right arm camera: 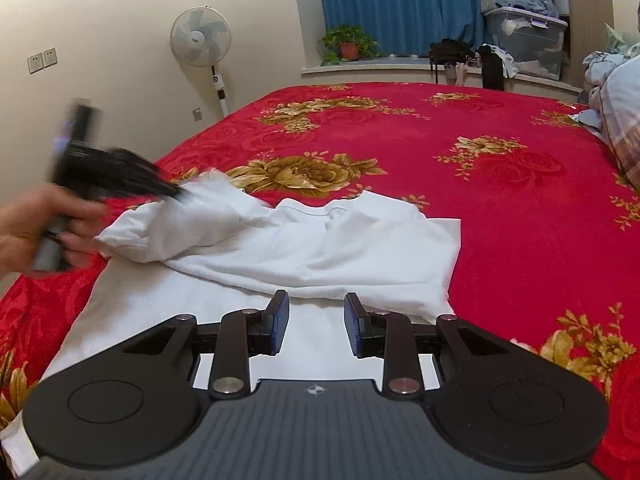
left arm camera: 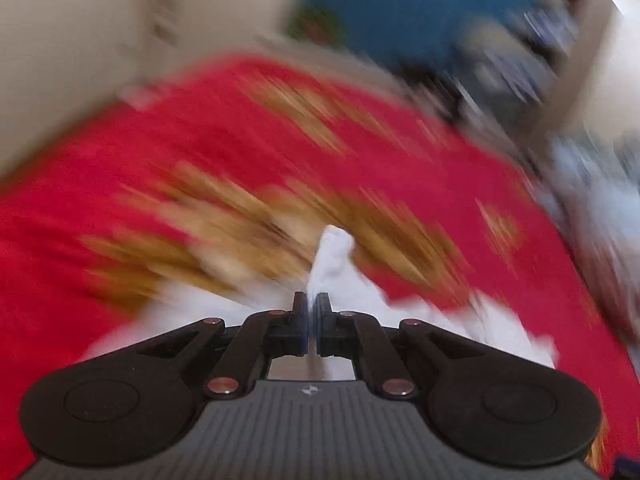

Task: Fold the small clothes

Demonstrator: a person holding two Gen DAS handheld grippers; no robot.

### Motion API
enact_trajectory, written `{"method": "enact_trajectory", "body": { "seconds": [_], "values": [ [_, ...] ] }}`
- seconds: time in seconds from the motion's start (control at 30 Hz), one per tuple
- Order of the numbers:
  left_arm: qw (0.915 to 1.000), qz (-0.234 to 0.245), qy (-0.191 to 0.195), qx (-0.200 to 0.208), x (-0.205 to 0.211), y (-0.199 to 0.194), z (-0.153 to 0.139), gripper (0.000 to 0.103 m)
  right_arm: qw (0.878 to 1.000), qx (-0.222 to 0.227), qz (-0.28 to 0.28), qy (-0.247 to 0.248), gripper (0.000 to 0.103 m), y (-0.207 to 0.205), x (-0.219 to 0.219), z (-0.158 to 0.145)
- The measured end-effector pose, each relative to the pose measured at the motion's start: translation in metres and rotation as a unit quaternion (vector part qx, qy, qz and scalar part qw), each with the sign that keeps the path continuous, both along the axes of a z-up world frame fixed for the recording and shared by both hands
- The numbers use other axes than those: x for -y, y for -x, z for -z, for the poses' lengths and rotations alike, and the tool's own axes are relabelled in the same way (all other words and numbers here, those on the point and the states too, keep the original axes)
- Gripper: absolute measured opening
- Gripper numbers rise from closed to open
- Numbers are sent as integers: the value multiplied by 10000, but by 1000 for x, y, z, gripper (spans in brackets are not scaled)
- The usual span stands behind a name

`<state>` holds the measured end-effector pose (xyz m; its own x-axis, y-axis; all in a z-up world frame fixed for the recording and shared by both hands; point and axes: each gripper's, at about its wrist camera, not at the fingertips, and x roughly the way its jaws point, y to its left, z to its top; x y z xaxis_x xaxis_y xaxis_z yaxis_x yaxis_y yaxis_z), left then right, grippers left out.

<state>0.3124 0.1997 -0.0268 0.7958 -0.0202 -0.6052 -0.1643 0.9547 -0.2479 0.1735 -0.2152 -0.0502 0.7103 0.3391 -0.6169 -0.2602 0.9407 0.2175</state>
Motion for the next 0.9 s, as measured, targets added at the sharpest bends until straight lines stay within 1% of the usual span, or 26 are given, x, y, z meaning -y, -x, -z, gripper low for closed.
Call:
{"method": "enact_trajectory", "body": {
  "seconds": [0.03, 0.07, 0.1, 0.13, 0.17, 0.2, 0.23, 0.27, 0.3, 0.33, 0.37, 0.4, 0.47, 0.5, 0.53, 0.57, 0.6, 0.63, 0.67, 0.7, 0.77, 0.8, 0.83, 0.9],
  "values": [
    [9982, -533, -237, 152, -28, 18, -12, 4, 10000, 8, 0, -3, 31, 0, 1, -1],
    [9895, -1277, -648, 208, -61, 40, -24, 4, 10000, 22, -16, 7, 31, 1, 1, -2],
    [9721, -2066, -1113, 17, -91, 59, -32, 4, 10000, 40, -39, 47, 31, 1, 0, -3],
    [9550, -2625, -1371, -148, -113, 74, -38, 5, 9999, 61, -59, 98, 31, 2, 0, -4],
    [9382, -3140, -1447, -125, -136, 97, -47, 6, 9998, 101, -87, 149, 31, 3, -2, -5],
    [9304, -3387, -1403, -12, -148, 114, -54, 9, 9997, 134, -103, 170, 31, 4, -3, -6],
    [9225, -3612, -1354, 154, -158, 134, -63, 17, 9996, 160, -110, 190, 31, 5, -4, -6],
    [9178, -3740, -1299, 314, -162, 150, -70, 24, 9996, 177, -107, 217, 31, 6, -6, -6],
    [9167, -3789, -1178, 466, -164, 162, -73, 27, 9994, 195, -107, 259, 31, 5, -8, -6],
    [9190, -3771, -973, 614, -165, 172, -74, 29, 9992, 218, -121, 320, 31, 6, -11, -5],
    [9227, -3709, -770, 715, -165, 179, -72, 29, 9988, 250, -150, 393, 31, 6, -14, -4],
    [9277, -3607, -581, 771, -163, 183, -67, 29, 9983, 298, -199, 467, 31, 7, -19, -3],
    [9419, -3303, -212, 578, -161, 179, -53, 29, 9968, 391, -334, 605, 24, 8, -31, 0],
    [9492, -3111, -46, 476, -160, 176, -48, 29, 9961, 422, -418, 646, 15, 7, -38, 0],
    [9554, -2912, 15, 487, -157, 173, -45, 29, 9955, 430, -496, 685, 14, 5, -48, 1],
    [9577, -2830, -73, 521, -153, 172, -44, 29, 9948, 439, -574, 723, 14, 1, -62, 2],
    [9590, -2778, -142, 540, -150, 172, -44, 29, 9940, 459, -661, 734, 14, -4, -75, 4],
    [9607, -2714, -115, 562, -153, 172, -43, 29, 9929, 502, -790, 737, 14, -10, -91, 5],
    [9624, -2654, -19, 586, -154, 173, -41, 29, 9911, 541, -947, 761, 14, -19, -110, 9],
    [9622, -2653, 74, 603, -157, 173, -40, 29, 9894, 538, -1073, 816, 14, -28, -130, 14],
    [9634, -2612, 145, 590, -160, 170, -38, 29, 9853, 449, -1305, 1009, 15, -51, -172, 29],
    [9651, -2551, 132, 568, -159, 168, -37, 29, 9833, 414, -1392, 1100, 19, -62, -191, 37],
    [9668, -2494, 97, 545, -159, 165, -35, 29, 9815, 359, -1457, 1188, 25, -72, -208, 45],
    [9682, -2448, 19, 517, -162, 154, -35, 29, 9781, 160, -1552, 1380, 28, -94, -241, 64]
  ]
}}
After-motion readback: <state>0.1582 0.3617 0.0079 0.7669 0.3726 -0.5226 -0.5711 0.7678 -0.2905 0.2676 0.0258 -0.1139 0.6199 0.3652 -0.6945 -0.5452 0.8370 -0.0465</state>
